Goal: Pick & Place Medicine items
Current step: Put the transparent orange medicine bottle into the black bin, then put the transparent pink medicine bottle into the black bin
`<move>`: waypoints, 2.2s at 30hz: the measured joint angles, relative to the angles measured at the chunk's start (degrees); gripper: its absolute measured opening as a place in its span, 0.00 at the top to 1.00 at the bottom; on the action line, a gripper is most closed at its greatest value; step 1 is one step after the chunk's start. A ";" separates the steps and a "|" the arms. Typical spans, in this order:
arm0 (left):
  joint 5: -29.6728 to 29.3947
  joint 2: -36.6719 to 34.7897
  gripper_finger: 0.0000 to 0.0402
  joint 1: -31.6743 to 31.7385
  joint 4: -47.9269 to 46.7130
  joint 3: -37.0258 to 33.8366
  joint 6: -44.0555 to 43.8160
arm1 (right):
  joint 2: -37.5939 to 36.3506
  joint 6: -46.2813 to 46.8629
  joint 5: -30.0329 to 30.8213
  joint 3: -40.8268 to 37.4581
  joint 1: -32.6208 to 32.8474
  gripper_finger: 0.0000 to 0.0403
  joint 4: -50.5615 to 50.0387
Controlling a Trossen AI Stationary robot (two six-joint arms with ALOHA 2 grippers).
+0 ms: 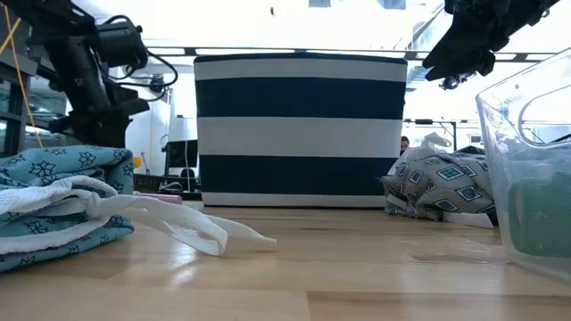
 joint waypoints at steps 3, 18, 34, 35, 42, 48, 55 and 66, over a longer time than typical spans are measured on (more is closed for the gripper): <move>1.25 1.43 0.77 0.78 -0.02 0.00 0.60 | 0.00 0.00 -0.01 0.00 0.01 0.54 0.00; 1.04 11.62 0.77 0.80 0.96 0.04 -1.88 | 0.00 0.00 -0.02 0.00 0.01 0.54 0.00; 0.39 11.68 0.63 0.80 2.01 0.04 -1.13 | 0.00 0.00 -0.01 0.00 0.01 0.54 0.00; 0.36 11.68 0.62 0.80 2.01 0.04 -1.13 | 0.00 0.00 -0.02 0.00 0.02 0.54 0.00; 0.38 11.67 0.60 0.80 2.01 0.04 -1.11 | 0.01 0.00 -0.01 0.00 0.00 0.54 0.00; 0.38 10.94 0.60 0.79 1.94 0.09 -0.67 | 0.00 0.00 -0.02 0.00 0.00 0.54 0.00; 0.49 6.48 0.60 0.65 0.37 4.04 2.43 | 0.00 0.00 0.00 0.00 0.02 0.54 0.00; 3.16 2.46 0.60 -4.30 0.11 4.94 7.08 | 0.00 0.00 0.00 0.00 0.00 0.54 0.00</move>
